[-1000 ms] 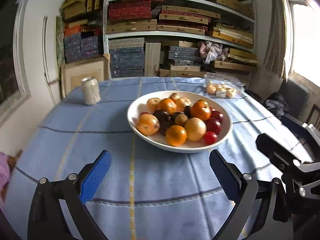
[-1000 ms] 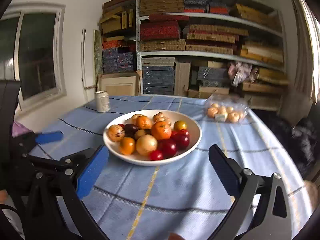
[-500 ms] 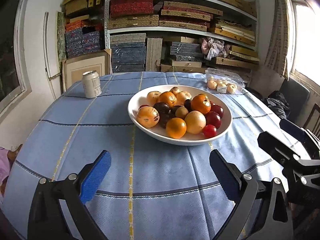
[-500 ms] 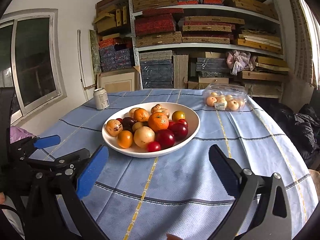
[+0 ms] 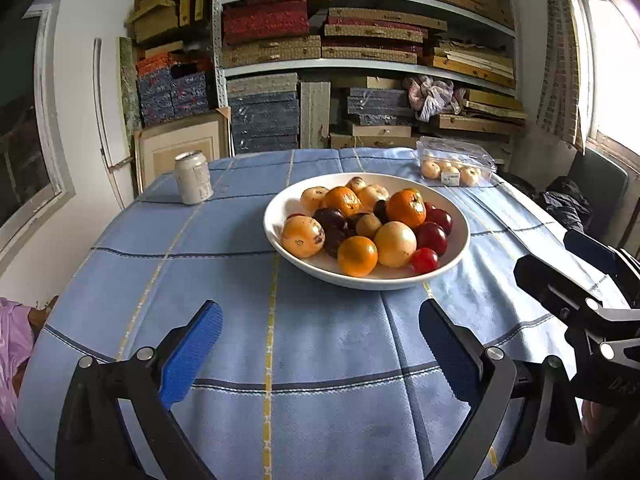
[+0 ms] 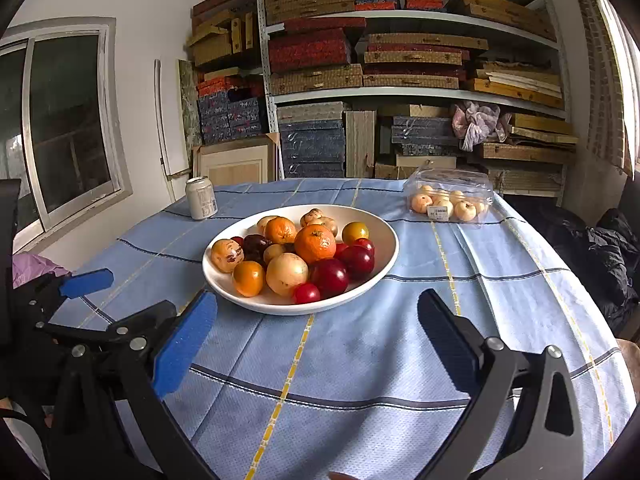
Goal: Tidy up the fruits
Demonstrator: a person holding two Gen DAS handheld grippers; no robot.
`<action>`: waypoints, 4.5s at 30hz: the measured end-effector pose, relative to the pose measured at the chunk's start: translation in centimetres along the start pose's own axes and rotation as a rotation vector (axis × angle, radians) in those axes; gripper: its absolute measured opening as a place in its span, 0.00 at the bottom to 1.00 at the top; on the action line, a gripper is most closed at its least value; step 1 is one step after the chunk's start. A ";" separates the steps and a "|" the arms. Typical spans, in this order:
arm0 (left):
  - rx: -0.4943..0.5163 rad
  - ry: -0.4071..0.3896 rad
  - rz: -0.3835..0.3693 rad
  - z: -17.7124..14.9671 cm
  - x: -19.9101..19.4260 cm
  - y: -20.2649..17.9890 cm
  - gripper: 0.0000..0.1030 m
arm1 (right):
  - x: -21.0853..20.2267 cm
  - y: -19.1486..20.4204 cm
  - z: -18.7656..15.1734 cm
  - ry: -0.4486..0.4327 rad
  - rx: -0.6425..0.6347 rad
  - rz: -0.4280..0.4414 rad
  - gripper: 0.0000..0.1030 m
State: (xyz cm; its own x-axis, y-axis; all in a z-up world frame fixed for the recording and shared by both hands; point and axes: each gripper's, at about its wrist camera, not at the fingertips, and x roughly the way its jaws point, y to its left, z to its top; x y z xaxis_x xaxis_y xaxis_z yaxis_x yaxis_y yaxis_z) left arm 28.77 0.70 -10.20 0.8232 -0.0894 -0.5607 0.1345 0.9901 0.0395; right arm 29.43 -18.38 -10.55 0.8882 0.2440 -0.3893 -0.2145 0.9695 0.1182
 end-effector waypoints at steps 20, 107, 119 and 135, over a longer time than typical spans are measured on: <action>-0.004 -0.007 0.010 0.1 0.0 0.6 0.96 | -0.2 -0.4 0.1 0.009 0.004 -0.008 0.96; -0.007 0.009 -0.021 -0.2 -0.1 0.1 0.96 | 0.2 0.0 -0.3 0.020 0.005 -0.006 0.96; -0.003 0.015 -0.020 -0.1 0.0 0.2 0.96 | 0.4 0.1 -0.5 0.021 0.005 -0.006 0.96; -0.005 0.023 -0.021 -0.3 0.3 0.3 0.96 | 0.4 0.1 -0.4 0.022 0.003 -0.006 0.96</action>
State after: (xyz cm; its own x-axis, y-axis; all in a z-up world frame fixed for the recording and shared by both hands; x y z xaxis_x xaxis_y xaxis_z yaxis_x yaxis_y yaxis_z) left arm 28.91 0.98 -10.57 0.8075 -0.1078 -0.5799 0.1489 0.9886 0.0236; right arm 29.58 -18.16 -11.06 0.8803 0.2387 -0.4100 -0.2081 0.9709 0.1185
